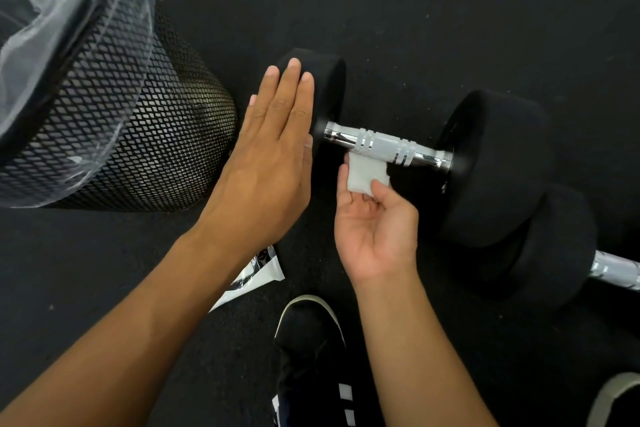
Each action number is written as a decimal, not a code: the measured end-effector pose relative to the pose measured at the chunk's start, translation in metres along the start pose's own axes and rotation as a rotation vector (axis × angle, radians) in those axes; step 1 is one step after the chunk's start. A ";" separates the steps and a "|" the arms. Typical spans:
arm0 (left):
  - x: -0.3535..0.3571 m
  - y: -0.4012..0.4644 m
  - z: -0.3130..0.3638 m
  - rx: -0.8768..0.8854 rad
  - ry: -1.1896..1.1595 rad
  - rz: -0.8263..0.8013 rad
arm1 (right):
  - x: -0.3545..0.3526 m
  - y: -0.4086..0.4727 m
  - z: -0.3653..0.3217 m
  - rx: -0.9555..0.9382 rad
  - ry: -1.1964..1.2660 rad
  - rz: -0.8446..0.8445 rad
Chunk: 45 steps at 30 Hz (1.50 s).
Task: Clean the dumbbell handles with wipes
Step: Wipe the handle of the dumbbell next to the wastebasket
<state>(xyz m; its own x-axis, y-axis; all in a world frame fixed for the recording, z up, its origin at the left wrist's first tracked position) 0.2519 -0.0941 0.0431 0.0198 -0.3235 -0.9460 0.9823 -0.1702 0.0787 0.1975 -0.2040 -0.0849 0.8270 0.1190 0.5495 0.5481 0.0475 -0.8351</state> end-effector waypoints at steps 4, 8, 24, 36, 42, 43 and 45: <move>0.000 0.000 -0.001 -0.001 -0.002 0.004 | 0.003 0.004 -0.003 0.001 0.024 0.016; 0.001 0.002 -0.002 0.001 -0.013 0.005 | 0.017 0.025 -0.011 -0.047 0.046 0.004; 0.001 0.002 -0.003 -0.011 -0.034 0.001 | 0.015 0.021 -0.034 -0.150 0.085 0.041; 0.003 0.001 -0.002 -0.011 -0.012 -0.009 | 0.015 0.010 -0.039 -0.198 0.085 0.057; 0.003 0.002 -0.003 -0.015 0.010 -0.010 | -0.009 -0.019 -0.029 -0.207 0.006 0.127; 0.003 0.002 -0.002 -0.022 0.006 -0.011 | -0.015 -0.028 -0.027 -0.200 -0.047 0.120; -0.001 0.001 0.001 -0.042 -0.014 0.004 | -0.018 -0.045 -0.024 -0.184 -0.131 0.068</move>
<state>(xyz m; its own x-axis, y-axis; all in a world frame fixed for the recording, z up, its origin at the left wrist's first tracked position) 0.2532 -0.0947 0.0443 0.0217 -0.3368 -0.9413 0.9891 -0.1296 0.0692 0.1611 -0.2318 -0.0560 0.8460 0.2443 0.4740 0.5151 -0.1448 -0.8448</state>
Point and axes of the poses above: each hand's wrist, its own y-axis towards the middle knuckle, its own x-axis out of the palm, z = x × y, the point moved 10 cm from there along y, towards the middle knuckle, and after that the axes turned 3 degrees about z, right-handed, at the moved point
